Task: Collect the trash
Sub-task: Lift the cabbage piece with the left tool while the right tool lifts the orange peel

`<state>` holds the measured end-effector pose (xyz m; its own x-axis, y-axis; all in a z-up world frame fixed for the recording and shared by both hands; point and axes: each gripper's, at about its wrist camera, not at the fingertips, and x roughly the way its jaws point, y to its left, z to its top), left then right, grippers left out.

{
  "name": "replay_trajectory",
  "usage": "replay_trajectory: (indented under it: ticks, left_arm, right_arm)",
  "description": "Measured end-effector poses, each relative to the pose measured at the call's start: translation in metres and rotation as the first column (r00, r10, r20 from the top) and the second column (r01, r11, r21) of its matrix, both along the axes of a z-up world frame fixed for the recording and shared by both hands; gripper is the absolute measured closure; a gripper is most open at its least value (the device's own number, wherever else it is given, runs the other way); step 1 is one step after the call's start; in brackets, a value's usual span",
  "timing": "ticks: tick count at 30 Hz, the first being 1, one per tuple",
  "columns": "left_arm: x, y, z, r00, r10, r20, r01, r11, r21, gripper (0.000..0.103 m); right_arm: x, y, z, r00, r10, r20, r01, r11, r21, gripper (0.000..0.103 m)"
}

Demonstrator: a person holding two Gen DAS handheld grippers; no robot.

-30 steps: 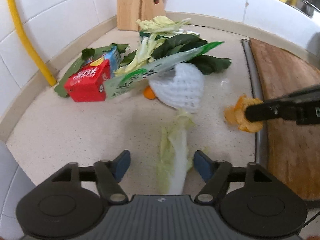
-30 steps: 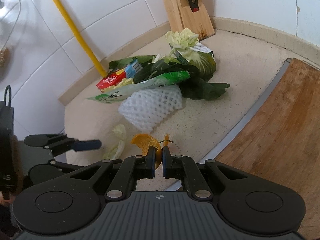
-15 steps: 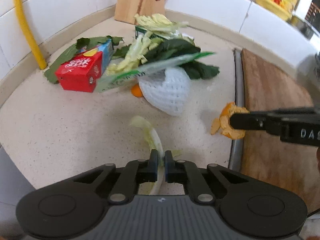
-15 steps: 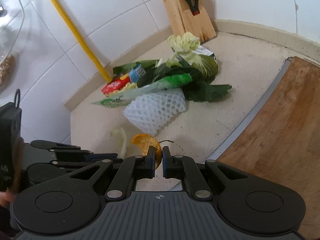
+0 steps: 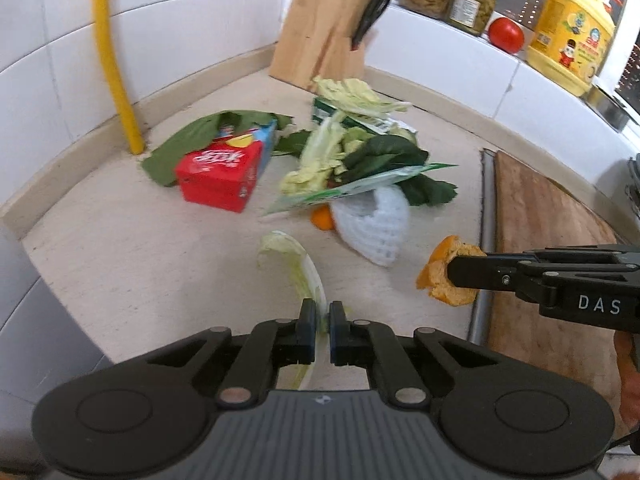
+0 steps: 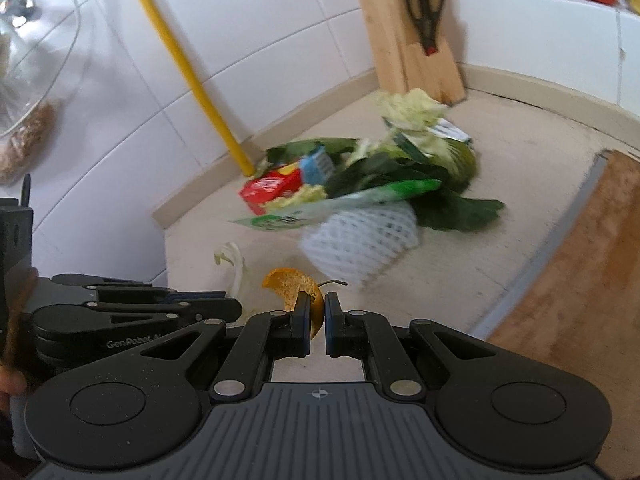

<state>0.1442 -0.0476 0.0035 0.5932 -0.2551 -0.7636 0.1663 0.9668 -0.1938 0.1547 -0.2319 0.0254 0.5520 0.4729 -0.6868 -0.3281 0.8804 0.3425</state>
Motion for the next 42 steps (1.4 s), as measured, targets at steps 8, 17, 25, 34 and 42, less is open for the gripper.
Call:
replay_trajectory:
  ticks: [8, 17, 25, 34, 42]
  left_arm:
    - [-0.005, 0.021, 0.001, 0.999, 0.047, 0.015, -0.047, 0.999, -0.006, 0.099]
    - [-0.015, 0.048, 0.007, 0.993, 0.109, 0.039, -0.109, 0.994, -0.016, 0.099]
    - [-0.029, 0.076, 0.006, 0.983, 0.180, 0.042, -0.179, 0.984, -0.021, 0.099]
    - [-0.046, 0.097, 0.009, 0.974, 0.219, 0.058, -0.217, 0.976, -0.026, 0.099]
    - [-0.055, 0.104, 0.013, 0.971, 0.227, 0.076, -0.225, 0.974, -0.037, 0.099]
  right_arm:
    - [0.004, 0.031, 0.004, 0.999, 0.045, 0.011, -0.045, 0.999, -0.028, 0.093]
    - [0.008, 0.068, 0.013, 0.994, 0.108, 0.026, -0.107, 0.993, -0.044, 0.093]
    - [0.006, 0.104, 0.015, 0.984, 0.179, 0.024, -0.177, 0.983, -0.054, 0.093]
    - [0.000, 0.134, 0.024, 0.972, 0.233, 0.030, -0.231, 0.971, -0.062, 0.093]
    - [-0.007, 0.146, 0.028, 0.968, 0.247, 0.042, -0.244, 0.967, -0.070, 0.093]
